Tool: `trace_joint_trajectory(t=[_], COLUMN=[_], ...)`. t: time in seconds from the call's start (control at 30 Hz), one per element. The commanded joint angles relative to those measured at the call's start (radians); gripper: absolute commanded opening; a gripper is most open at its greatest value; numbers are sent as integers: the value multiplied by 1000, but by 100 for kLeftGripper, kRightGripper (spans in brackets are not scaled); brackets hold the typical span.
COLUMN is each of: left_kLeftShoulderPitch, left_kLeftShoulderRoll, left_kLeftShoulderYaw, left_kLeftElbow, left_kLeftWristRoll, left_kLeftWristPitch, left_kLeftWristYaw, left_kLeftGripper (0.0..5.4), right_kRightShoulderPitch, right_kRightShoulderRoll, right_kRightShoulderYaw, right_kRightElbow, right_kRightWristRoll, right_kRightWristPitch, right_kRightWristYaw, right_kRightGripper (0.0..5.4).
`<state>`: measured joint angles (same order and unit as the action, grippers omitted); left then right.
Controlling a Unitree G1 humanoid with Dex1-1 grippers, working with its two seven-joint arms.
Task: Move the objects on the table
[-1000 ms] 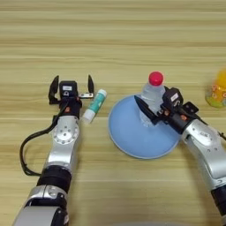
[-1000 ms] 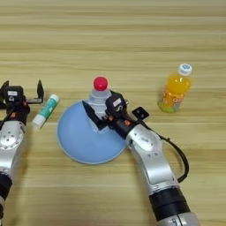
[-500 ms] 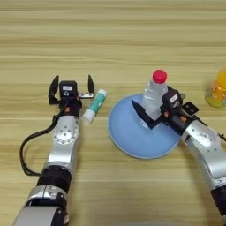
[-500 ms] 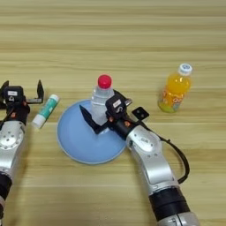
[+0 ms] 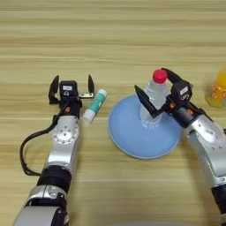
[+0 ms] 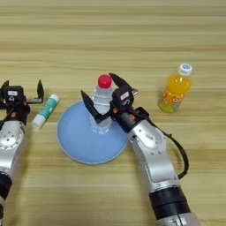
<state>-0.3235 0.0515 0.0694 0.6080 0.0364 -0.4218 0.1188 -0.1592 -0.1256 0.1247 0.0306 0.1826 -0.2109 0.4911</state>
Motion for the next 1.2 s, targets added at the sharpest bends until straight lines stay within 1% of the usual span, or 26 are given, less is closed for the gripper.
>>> trace_joint_trajectory(t=[0.03, 0.17, 0.3, 0.4, 0.47, 0.57, 0.7, 0.9, 0.97, 1.03, 1.13, 1.2], left_kLeftShoulderPitch=[1, 0, 0, 2, 5, 10, 11, 10, 10, 13, 22, 22], left_kLeftShoulderRoll=[1, 1, 1, 2, 5, 6, 5, 6, 6, 6, 11, 11], left_kLeftShoulderYaw=[-4, -4, -4, -8, -17, -28, -30, -32, -33, -34, -49, -56], left_kLeftElbow=[-6, -5, -5, -10, -20, -33, -34, -30, -30, -47, -74, -75], left_kLeftWristRoll=[12, 12, 12, 18, 34, 51, 61, 59, 58, 58, 89, 103], left_kLeftWristPitch=[-6, -7, -8, -15, -33, -54, -60, -62, -64, -84, -120, -130], left_kLeftWristYaw=[3, 3, 3, 4, 8, 11, 20, 22, 23, 23, 36, 41], left_kLeftGripper=[540, 540, 540, 540, 540, 540, 540, 540, 540, 540, 540, 540], right_kRightShoulderPitch=[16, 22, 19, -14, -38, -56, -77, -104, -112, -128, -166, -189], right_kRightShoulderRoll=[0, 1, 10, 16, 15, 16, 15, 2, 3, 1, -10, -17], right_kRightShoulderYaw=[5, -3, -34, -101, -143, -169, -190, -189, -188, -191, -208, -219], right_kRightElbow=[-60, -91, -120, -102, -79, -57, -18, 70, 103, 149, 256, 313], right_kRightWristRoll=[36, 58, 77, 87, 90, 89, 78, 42, 41, 30, 11, 7], right_kRightWristPitch=[-14, -33, -73, -97, -107, -117, -121, -109, -101, -103, -117, -131], right_kRightWristYaw=[30, 40, 24, -30, -65, -87, -112, -126, -120, -123, -135, -138], right_kRightGripper=[537, 537, 537, 537, 537, 537, 537, 537, 537, 537, 537, 537])
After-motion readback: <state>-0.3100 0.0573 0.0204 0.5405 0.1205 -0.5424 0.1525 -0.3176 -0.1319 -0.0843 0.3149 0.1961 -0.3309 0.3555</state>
